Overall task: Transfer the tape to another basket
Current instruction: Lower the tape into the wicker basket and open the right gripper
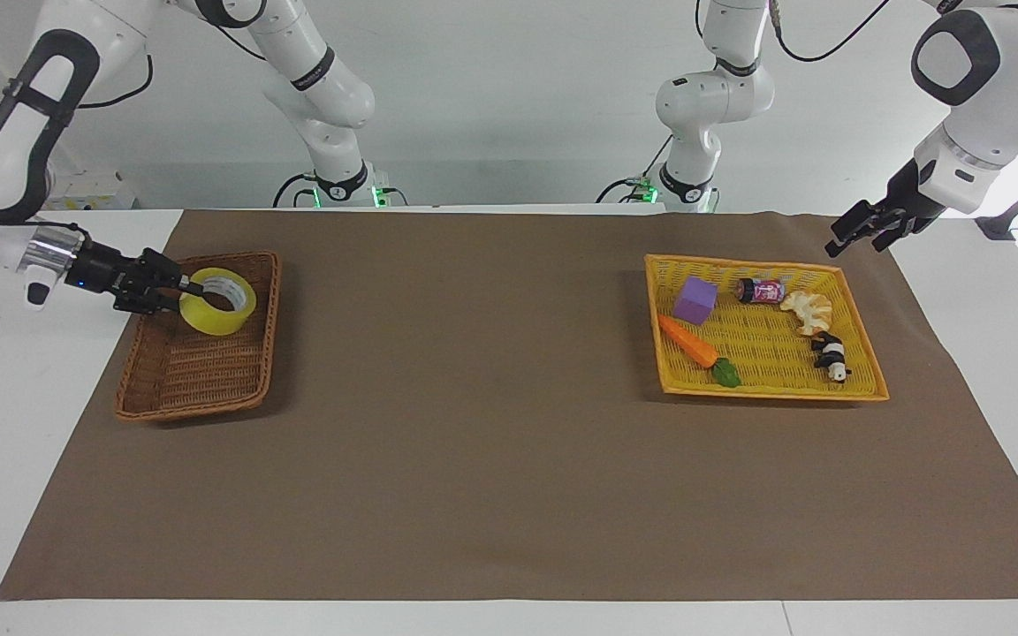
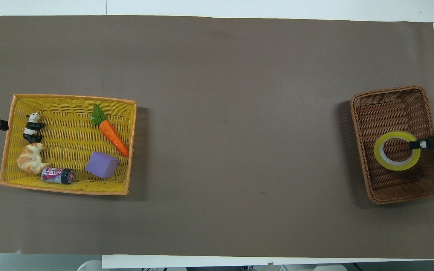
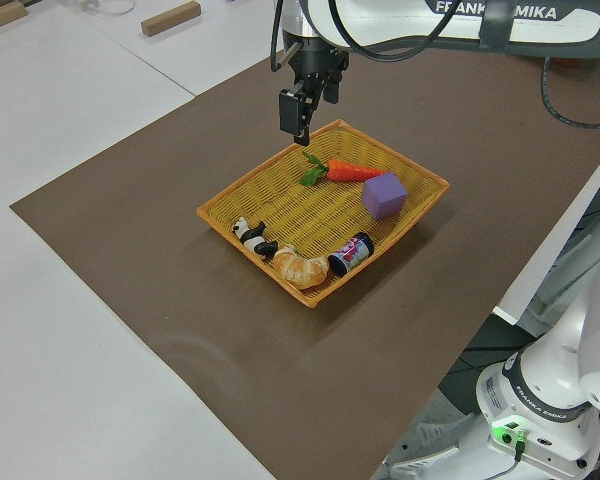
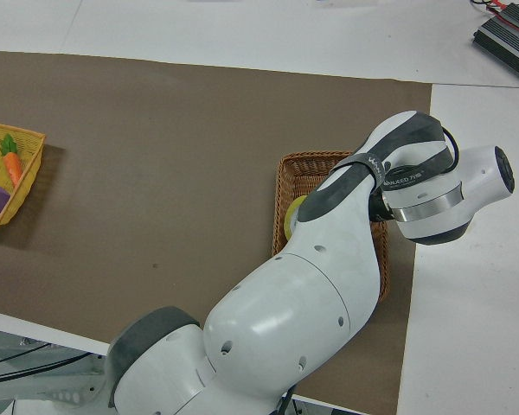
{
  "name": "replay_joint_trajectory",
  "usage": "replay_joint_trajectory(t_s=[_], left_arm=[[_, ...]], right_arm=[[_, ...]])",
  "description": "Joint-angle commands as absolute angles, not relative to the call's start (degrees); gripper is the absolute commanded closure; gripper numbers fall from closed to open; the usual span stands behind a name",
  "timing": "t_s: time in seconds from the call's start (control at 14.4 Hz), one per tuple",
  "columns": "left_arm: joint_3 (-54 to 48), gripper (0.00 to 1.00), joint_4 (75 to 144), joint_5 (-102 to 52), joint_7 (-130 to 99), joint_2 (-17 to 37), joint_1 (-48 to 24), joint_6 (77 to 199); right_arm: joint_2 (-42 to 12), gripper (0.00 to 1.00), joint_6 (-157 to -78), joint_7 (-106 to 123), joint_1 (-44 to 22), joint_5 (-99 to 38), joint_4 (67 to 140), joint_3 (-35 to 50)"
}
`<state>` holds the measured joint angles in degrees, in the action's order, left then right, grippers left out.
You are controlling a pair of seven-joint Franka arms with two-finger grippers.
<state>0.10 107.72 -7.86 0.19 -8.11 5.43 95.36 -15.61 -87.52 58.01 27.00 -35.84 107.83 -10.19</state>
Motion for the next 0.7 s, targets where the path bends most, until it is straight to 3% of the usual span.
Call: replay_joint_trajectory(t_s=[0.0,0.28,0.49,0.63], left_arm=[[0.3,0.00,107.1,-6.6,0.4,-8.0,5.0,97.0],[0.3,0.00,106.3,-6.6,0.5,-7.6,5.2,98.3],[0.4,0.00,102.0,-6.2,0.1,-5.7,5.0,96.9],[0.4,0.00,99.1,-6.0,0.1,-4.6,4.9,94.0]], right_arm=[[-17.0,1.00,-87.2,59.8,27.9,-37.4,107.0,-9.5],[-17.7,1.00,-88.6,62.6,28.0,-37.7,108.2,-9.5],[-17.7,1.00,-90.1,64.2,27.9,-37.4,109.0,-9.6],[-17.7,0.91,-91.0,64.2,27.9,-37.1,109.0,-9.6]])
